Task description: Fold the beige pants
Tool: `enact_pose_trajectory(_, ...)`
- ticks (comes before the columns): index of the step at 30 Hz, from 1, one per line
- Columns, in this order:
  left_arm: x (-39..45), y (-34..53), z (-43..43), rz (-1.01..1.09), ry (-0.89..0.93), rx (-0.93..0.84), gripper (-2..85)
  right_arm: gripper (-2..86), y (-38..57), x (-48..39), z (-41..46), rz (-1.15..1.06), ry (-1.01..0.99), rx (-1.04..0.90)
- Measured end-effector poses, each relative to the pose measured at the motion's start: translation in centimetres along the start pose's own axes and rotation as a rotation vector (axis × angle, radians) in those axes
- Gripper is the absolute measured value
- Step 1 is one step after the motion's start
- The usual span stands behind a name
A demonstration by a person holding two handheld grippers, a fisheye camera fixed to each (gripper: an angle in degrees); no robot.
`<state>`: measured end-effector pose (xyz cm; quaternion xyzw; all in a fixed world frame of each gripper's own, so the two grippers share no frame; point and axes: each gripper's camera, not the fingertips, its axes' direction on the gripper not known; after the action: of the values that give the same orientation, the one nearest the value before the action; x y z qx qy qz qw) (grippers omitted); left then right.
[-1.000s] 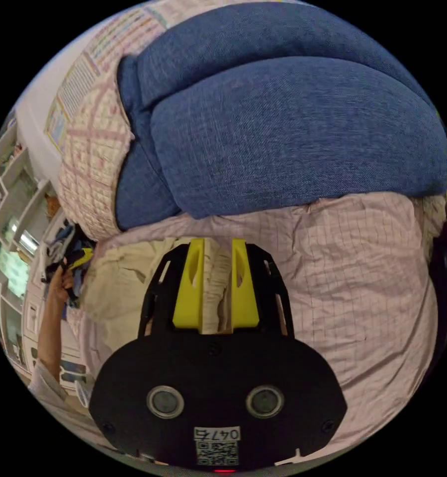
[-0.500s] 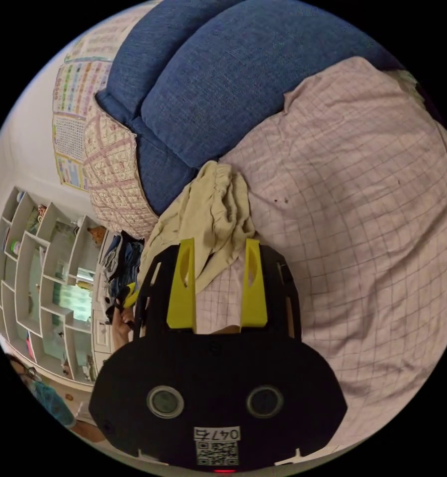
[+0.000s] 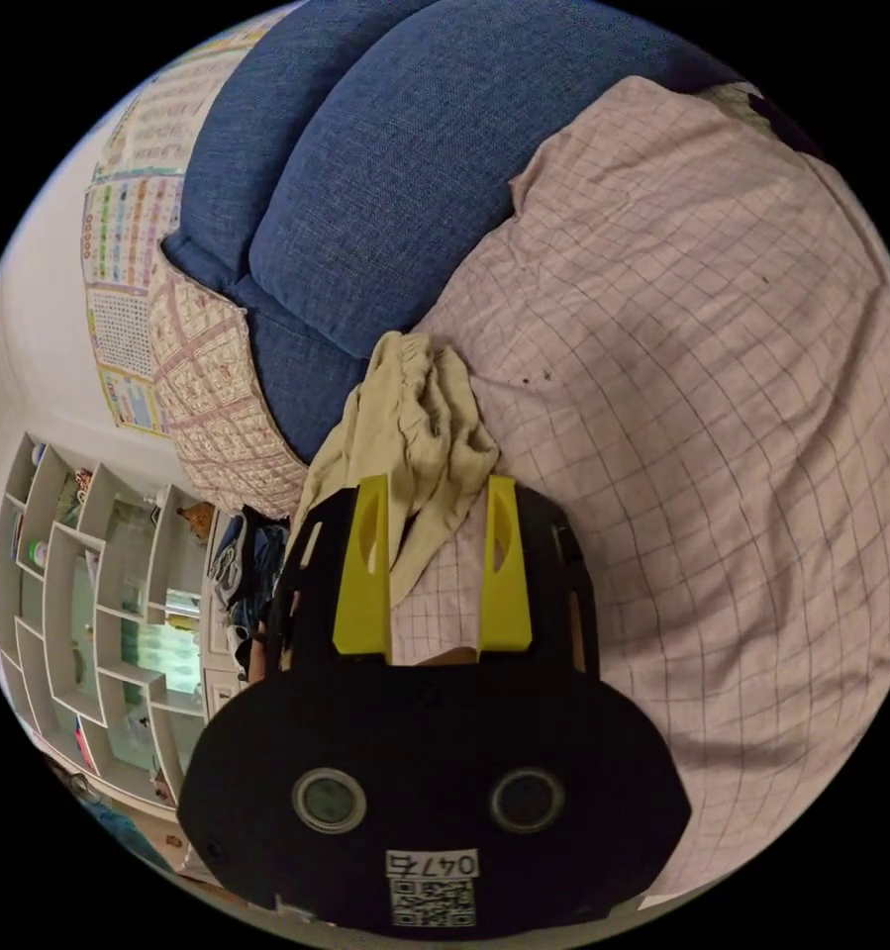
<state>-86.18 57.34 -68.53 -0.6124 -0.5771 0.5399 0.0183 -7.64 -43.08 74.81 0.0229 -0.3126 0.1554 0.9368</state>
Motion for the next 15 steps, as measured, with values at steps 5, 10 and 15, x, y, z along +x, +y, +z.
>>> enact_pose_trajectory(5, 9.2, 0.5, -4.0, 0.135, -0.040, 0.046, 1.0, 2.7, -2.9, -7.1, 1.0, -0.097, 0.014, -0.073)
enact_pose_trajectory(10, 20.5, 3.0, -13.0, 0.277, 0.020, 0.152, -0.7, 1.0, -3.8, -19.2, -5.8, -0.335, 0.028, 0.043)
enact_pose_trajectory(15, 25.4, 17.0, -24.3, 0.370, 0.035, 0.120, -0.8, 0.8, 2.7, -23.6, -17.8, -0.479, -0.130, 0.120)
